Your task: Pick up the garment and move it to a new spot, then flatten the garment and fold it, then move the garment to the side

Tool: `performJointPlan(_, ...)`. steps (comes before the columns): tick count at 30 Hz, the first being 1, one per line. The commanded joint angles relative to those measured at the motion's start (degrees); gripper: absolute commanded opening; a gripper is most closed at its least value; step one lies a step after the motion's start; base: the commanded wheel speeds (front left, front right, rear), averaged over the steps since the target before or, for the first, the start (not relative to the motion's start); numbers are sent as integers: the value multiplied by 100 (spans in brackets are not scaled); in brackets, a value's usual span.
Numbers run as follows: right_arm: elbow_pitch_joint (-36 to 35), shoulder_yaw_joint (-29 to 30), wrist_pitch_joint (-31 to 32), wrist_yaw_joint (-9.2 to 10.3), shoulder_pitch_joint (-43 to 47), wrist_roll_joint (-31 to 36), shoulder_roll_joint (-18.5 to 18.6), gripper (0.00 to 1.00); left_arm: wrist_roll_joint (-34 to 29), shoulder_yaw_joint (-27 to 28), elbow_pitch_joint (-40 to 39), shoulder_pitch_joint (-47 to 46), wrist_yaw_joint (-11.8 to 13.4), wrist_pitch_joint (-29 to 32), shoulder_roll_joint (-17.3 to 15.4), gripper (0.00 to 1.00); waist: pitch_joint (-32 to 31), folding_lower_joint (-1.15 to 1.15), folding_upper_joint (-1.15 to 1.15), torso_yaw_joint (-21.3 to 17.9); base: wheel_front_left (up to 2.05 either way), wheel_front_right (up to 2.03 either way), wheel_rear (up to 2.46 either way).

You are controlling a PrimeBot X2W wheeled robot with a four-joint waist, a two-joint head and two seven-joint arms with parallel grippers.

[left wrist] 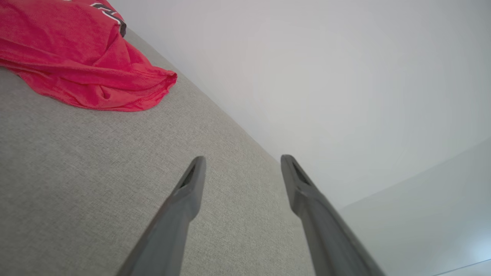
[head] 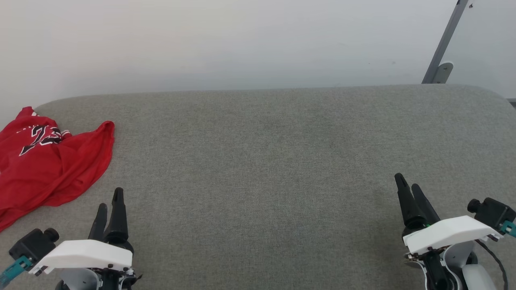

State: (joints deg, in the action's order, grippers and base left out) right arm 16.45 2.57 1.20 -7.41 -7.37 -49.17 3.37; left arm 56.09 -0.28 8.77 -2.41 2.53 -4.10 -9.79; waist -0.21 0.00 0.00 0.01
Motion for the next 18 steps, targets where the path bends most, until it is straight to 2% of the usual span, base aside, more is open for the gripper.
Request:
performJointPlan(1, -95, 1, -52, -9, -129, 147, -7, 100, -141, -3, -98, -32, 21, -48, -69, 100, -1, 0, 0, 0, 0, 0, 0)
performJointPlan(18, -166, -85, -165, -10, -180, 1234, -21, 100, -1302, -16, -249, 42, 65, -345, -74, 100, -31, 0, 0, 3, 0, 0, 0)
